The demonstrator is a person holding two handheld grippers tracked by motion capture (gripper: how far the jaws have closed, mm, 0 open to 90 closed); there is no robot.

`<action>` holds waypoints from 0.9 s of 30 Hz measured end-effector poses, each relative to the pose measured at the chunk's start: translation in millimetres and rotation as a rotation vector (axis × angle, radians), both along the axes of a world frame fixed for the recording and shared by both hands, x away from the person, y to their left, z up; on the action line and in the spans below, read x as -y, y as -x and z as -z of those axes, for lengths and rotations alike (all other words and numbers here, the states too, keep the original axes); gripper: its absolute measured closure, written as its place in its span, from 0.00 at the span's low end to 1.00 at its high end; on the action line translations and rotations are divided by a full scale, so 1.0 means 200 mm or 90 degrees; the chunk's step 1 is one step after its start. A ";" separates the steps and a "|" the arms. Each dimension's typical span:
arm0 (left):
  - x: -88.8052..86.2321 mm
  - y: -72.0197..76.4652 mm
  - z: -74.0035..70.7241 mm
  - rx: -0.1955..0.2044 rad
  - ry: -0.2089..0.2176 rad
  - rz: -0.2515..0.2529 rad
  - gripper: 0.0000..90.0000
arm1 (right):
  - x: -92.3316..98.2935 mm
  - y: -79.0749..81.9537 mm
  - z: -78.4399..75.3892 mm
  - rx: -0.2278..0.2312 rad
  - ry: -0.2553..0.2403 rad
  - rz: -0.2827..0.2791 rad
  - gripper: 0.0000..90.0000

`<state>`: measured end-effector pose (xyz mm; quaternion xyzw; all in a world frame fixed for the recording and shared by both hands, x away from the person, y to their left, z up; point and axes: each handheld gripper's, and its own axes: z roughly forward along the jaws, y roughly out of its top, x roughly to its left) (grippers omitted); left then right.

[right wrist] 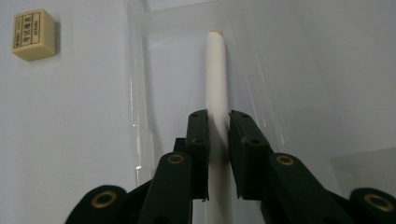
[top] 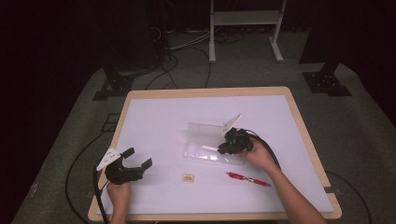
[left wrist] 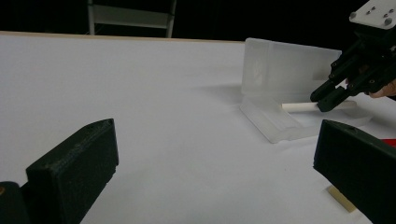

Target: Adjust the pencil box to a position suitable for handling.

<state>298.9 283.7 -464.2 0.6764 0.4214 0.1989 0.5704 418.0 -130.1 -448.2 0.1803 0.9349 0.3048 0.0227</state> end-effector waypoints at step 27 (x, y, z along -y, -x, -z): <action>0.00 0.00 0.00 0.001 -0.005 0.001 0.00 | 0.17 0.20 -0.15 0.021 -0.051 -0.015 0.74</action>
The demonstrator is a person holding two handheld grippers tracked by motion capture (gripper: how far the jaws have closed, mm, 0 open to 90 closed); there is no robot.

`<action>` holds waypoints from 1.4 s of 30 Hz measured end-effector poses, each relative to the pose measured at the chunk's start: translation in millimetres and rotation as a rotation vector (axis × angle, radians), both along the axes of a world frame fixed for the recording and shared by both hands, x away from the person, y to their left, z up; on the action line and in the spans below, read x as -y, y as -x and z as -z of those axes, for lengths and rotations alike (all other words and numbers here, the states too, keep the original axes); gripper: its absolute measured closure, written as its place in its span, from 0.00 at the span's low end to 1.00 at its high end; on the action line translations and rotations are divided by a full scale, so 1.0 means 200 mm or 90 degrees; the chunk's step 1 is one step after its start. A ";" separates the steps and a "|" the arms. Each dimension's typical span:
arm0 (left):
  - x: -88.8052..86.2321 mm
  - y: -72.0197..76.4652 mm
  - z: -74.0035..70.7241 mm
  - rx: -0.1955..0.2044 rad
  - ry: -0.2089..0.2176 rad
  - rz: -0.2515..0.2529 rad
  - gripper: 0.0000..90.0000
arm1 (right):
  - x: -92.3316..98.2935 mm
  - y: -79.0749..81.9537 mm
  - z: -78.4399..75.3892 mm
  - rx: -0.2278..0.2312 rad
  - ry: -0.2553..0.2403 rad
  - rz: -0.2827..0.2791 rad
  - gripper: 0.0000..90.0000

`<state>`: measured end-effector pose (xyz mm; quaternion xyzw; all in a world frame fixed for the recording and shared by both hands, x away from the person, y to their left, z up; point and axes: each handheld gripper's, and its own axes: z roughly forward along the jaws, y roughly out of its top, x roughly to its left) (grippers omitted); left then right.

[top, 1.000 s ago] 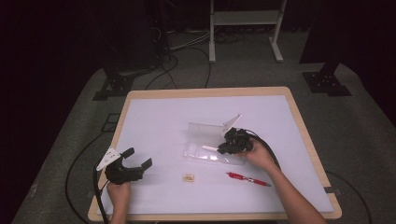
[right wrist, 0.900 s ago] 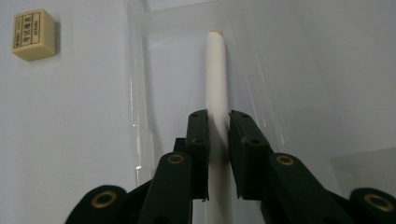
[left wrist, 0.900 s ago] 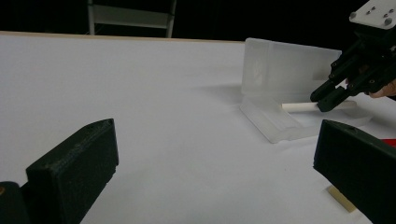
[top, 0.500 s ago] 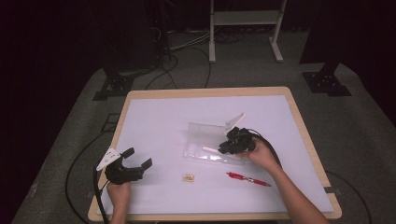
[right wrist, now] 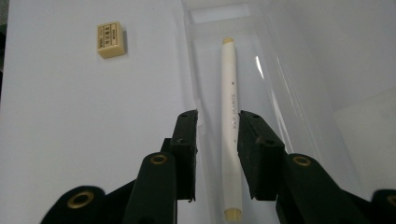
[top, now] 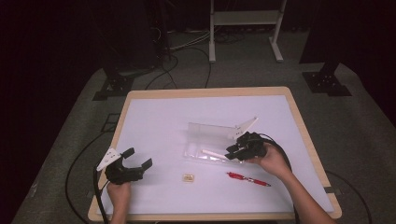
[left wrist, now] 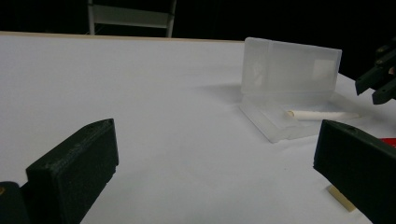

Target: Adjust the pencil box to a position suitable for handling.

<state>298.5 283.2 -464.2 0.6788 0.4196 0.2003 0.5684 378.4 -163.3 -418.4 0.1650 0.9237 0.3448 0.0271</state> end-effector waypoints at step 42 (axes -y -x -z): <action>0.00 0.00 0.00 -0.001 -0.004 0.002 0.00 | 0.25 0.33 0.18 -0.035 0.017 0.022 0.75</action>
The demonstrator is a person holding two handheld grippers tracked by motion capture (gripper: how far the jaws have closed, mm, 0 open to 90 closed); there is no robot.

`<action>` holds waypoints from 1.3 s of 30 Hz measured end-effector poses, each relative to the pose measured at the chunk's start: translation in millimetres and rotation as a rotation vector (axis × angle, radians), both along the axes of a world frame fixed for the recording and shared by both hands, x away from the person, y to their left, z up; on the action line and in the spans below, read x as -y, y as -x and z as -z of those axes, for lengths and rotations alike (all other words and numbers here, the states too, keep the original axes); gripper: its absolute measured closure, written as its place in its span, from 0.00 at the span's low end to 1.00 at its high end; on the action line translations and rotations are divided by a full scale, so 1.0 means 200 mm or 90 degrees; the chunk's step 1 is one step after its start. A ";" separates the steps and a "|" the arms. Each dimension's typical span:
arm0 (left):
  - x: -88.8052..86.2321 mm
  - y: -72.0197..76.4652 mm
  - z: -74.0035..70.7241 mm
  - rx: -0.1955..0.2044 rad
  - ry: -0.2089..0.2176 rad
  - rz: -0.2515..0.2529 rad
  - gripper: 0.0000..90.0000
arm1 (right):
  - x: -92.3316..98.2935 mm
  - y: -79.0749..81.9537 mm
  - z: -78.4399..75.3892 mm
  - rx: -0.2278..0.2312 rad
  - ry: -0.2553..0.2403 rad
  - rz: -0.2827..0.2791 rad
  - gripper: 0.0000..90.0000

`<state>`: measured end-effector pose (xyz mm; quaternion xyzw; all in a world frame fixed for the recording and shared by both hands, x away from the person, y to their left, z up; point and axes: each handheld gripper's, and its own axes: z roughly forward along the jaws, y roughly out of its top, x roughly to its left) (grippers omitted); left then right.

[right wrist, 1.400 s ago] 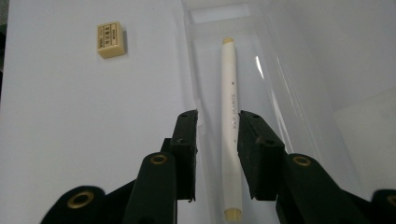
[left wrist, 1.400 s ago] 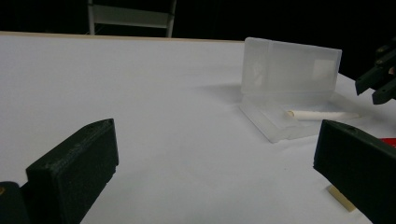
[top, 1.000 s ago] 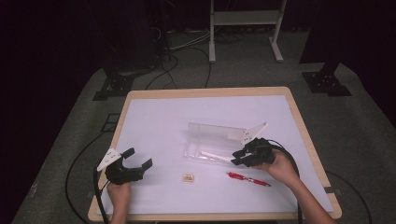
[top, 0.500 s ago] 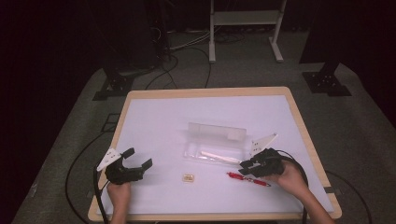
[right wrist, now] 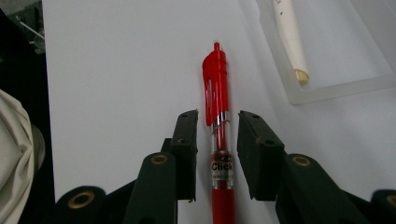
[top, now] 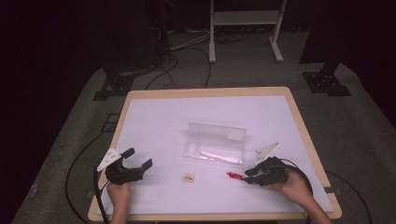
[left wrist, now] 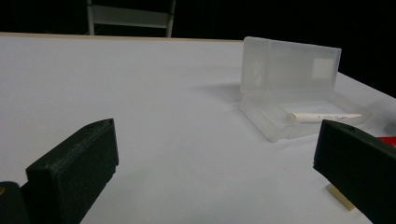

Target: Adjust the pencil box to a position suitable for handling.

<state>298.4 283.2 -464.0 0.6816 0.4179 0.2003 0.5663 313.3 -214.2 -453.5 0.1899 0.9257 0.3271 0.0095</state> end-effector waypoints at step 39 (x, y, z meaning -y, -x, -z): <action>0.00 0.00 0.00 0.002 0.007 0.000 0.00 | -0.01 0.00 -0.02 0.022 0.015 -0.012 0.88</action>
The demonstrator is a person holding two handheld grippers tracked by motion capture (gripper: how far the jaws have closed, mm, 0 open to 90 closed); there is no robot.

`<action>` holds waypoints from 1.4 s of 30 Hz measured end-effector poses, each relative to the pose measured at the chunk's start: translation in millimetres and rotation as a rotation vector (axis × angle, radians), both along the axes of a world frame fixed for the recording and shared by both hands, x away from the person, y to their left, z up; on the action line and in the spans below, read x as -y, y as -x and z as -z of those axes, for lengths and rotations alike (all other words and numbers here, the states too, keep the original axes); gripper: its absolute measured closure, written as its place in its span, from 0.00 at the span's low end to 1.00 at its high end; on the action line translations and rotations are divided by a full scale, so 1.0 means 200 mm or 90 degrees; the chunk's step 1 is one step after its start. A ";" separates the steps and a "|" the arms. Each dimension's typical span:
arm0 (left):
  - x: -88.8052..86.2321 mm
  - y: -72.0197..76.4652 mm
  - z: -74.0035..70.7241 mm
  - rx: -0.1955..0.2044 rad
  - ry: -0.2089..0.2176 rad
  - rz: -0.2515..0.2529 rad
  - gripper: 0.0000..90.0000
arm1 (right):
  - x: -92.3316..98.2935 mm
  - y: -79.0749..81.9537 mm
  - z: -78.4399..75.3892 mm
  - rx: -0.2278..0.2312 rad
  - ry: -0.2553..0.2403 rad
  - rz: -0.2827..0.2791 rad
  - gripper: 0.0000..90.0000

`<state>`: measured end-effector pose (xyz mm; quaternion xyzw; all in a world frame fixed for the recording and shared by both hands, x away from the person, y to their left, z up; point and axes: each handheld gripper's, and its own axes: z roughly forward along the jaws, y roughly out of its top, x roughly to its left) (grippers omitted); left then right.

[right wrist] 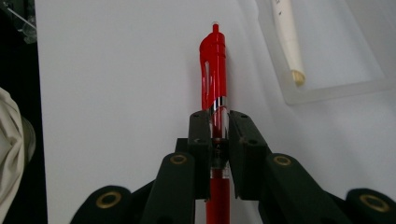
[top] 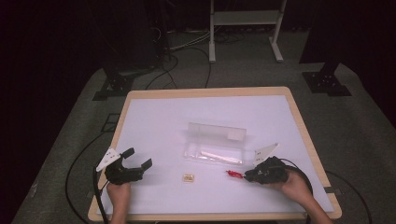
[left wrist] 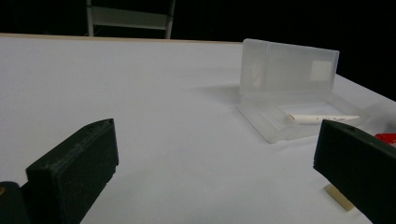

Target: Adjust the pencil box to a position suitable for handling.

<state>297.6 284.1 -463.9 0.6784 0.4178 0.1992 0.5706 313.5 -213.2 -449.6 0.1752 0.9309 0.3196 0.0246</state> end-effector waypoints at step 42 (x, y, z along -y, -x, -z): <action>-0.01 0.00 0.00 0.001 0.004 0.000 0.00 | -0.31 -0.34 -0.26 0.043 -0.001 0.001 0.88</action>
